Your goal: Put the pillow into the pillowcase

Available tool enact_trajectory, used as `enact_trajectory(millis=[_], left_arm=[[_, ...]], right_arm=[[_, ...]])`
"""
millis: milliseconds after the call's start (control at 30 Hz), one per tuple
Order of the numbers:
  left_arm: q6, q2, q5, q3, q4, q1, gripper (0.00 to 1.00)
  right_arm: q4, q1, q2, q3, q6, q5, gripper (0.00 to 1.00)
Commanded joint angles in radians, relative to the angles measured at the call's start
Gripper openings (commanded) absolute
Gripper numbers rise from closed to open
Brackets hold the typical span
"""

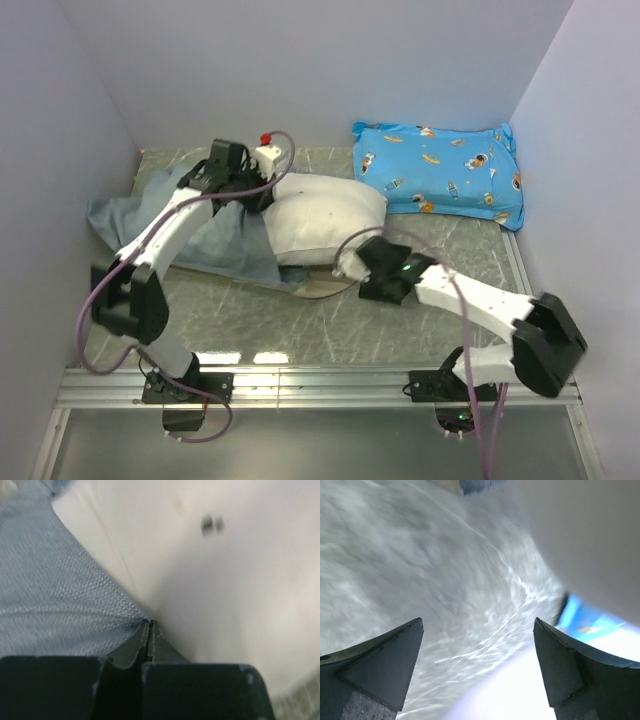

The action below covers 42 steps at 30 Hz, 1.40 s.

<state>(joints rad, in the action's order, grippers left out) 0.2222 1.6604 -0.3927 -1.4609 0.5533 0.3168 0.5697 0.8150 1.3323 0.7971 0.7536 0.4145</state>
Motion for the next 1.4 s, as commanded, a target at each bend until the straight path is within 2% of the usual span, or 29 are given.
enact_trajectory(millis=[0,33,67,167,233,267,300,333,367,400,467,500,567,600,633,667,733,867,1100,1200,1300,1367], left_arm=[[0.140,-0.189,-0.081,0.195,0.108,-0.015,0.00],[0.211,-0.221,-0.068,0.239,0.117,-0.015,0.01],[0.239,-0.284,-0.036,0.322,0.129,-0.015,0.04],[0.279,-0.373,0.021,0.411,0.115,-0.042,0.09],[0.269,-0.381,0.009,0.384,0.138,-0.062,0.16],[0.267,-0.373,-0.027,0.325,0.178,-0.080,0.20],[0.260,-0.370,-0.046,0.292,0.183,-0.093,0.29],[0.223,-0.370,-0.061,0.262,0.183,-0.107,0.38],[0.195,-0.373,-0.072,0.208,0.172,-0.126,0.46],[0.157,-0.373,-0.064,0.183,0.119,-0.130,0.56],[0.057,-0.337,-0.043,0.084,0.088,-0.127,0.62],[0.025,-0.312,-0.016,0.041,0.070,-0.124,0.65],[-0.043,-0.215,0.043,-0.091,0.071,-0.096,0.76],[-0.052,-0.173,0.093,-0.136,0.079,-0.079,0.77],[-0.066,-0.134,0.185,-0.182,0.100,-0.062,0.77],[-0.069,-0.051,0.227,-0.272,0.112,-0.039,0.77],[-0.087,0.069,0.293,-0.407,0.163,-0.022,0.77],[-0.139,0.212,0.321,-0.544,0.240,0.010,0.76],[-0.130,0.265,0.520,-0.472,0.270,0.050,0.68],[-0.112,0.274,0.589,-0.461,0.287,0.045,0.57],[-0.090,0.260,0.636,-0.441,0.261,0.039,0.48],[-0.089,0.268,0.643,-0.460,0.257,0.039,0.41]], right_arm=[[0.111,-0.170,-0.149,0.085,-0.106,-0.242,0.98],[0.130,-0.195,-0.197,0.088,-0.103,-0.346,0.98],[0.148,-0.220,-0.218,0.088,-0.099,-0.393,0.98],[0.205,-0.281,-0.295,0.044,-0.030,-0.511,0.99],[0.214,-0.283,-0.359,-0.068,0.088,-0.504,1.00],[0.190,-0.284,-0.381,-0.106,0.107,-0.455,1.00],[0.138,-0.301,-0.393,-0.146,0.112,-0.445,1.00],[0.136,-0.373,-0.390,-0.138,0.113,-0.466,1.00],[0.142,-0.420,-0.375,-0.109,0.106,-0.518,1.00],[0.153,-0.459,-0.349,-0.013,0.033,-0.613,1.00],[0.182,-0.545,-0.205,0.115,-0.073,-0.704,1.00],[0.220,-0.569,-0.147,0.257,-0.191,-0.805,1.00],[0.242,-0.629,0.019,0.388,-0.325,-0.894,1.00],[0.249,-0.645,0.071,0.493,-0.465,-0.961,1.00],[0.251,-0.658,0.165,0.540,-0.531,-0.992,1.00],[0.248,-0.683,0.209,0.572,-0.650,-1.031,1.00],[0.234,-0.697,0.316,0.643,-0.744,-1.092,1.00],[0.142,-0.700,0.422,0.648,-0.940,-1.204,1.00],[0.110,-0.649,0.469,0.582,-0.982,-1.250,1.00],[0.116,-0.634,0.487,0.573,-0.973,-1.255,0.99],[0.122,-0.631,0.495,0.568,-0.958,-1.254,0.90],[0.114,-0.625,0.495,0.559,-0.959,-1.257,0.81]])
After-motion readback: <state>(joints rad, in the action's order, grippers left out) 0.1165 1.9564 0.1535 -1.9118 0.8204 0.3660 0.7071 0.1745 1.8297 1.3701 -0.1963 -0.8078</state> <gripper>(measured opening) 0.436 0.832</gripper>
